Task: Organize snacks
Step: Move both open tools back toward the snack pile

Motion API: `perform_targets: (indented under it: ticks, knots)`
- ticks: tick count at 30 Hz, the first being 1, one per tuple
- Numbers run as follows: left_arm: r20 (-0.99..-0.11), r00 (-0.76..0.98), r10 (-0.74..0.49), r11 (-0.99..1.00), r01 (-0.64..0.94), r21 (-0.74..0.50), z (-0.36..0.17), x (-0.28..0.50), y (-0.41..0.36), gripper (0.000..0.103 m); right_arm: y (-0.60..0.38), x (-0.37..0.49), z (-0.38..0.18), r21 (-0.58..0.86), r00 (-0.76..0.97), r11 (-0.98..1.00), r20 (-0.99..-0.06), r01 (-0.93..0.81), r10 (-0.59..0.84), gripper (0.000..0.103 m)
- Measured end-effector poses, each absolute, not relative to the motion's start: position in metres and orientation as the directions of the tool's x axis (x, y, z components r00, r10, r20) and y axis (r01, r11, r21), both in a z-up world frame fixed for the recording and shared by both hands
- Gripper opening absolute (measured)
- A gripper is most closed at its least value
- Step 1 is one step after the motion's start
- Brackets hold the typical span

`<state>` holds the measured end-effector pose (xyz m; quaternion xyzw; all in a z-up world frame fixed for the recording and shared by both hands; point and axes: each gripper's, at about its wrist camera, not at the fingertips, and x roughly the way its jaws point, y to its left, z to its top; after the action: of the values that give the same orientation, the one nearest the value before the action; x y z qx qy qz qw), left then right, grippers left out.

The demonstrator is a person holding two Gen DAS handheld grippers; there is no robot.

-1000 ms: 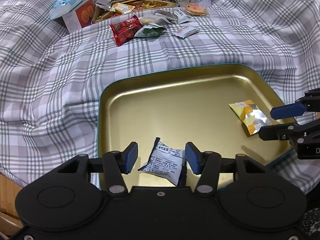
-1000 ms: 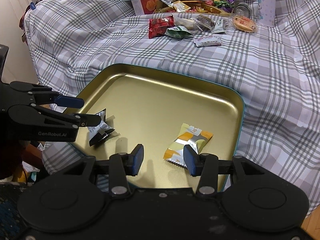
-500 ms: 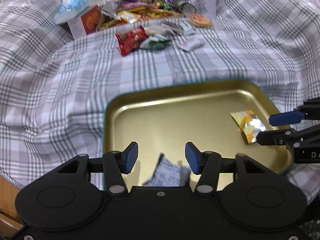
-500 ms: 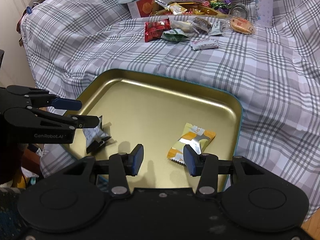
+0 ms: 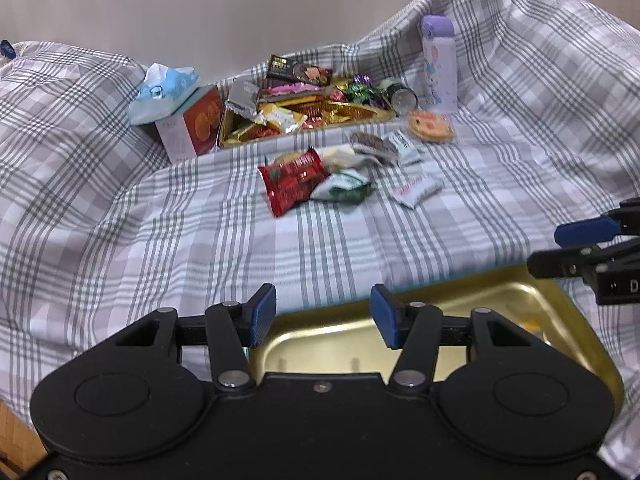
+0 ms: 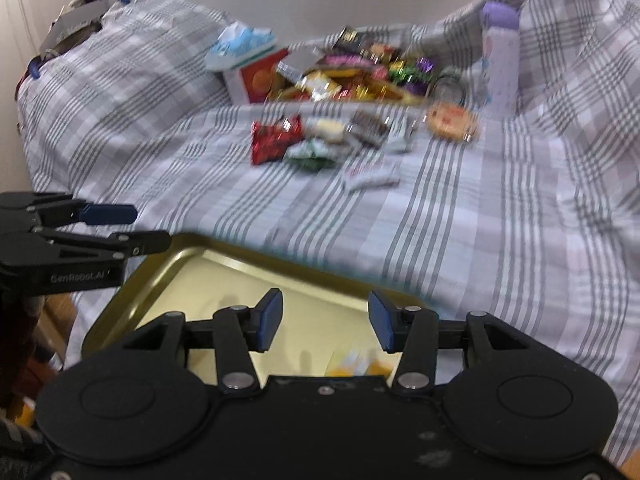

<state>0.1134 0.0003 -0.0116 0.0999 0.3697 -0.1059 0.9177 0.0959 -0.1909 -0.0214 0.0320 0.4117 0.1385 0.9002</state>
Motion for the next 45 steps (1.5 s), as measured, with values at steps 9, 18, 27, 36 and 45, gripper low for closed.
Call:
perform_targets:
  ticks: [9,18,27,36,45]
  knots:
    - [-0.687,0.716,-0.124,0.976,0.214,0.046,-0.015,0.161,0.006,0.059,-0.195,0.144,-0.008,0.122,0.743,0.975,-0.633,-0.184,0.219,0.051]
    - [-0.687,0.720,-0.097,0.985,0.167,0.036,-0.030,0.208,0.008,0.059,-0.211,0.207,-0.022,0.221,0.758,0.973,-0.624,-0.066,0.193,0.060]
    - [-0.725,0.684,-0.077,0.989,0.143,0.031,-0.051,0.242,0.009,0.059,-0.211,0.264,-0.063,0.132,0.733,0.991,-0.672,-0.021,0.105,0.067]
    - [-0.726,0.684,-0.078,0.989,0.145,0.031,-0.053,0.256,0.006,0.059,-0.204,0.299,-0.067,0.135,0.790,0.990,-0.604,-0.029,0.106,0.070]
    - [-0.714,0.695,-0.084,0.986,0.164,0.043,-0.055,0.265,0.003,0.059,-0.197,0.338,-0.076,0.109,0.787,0.994,-0.611,-0.031,0.091,0.069]
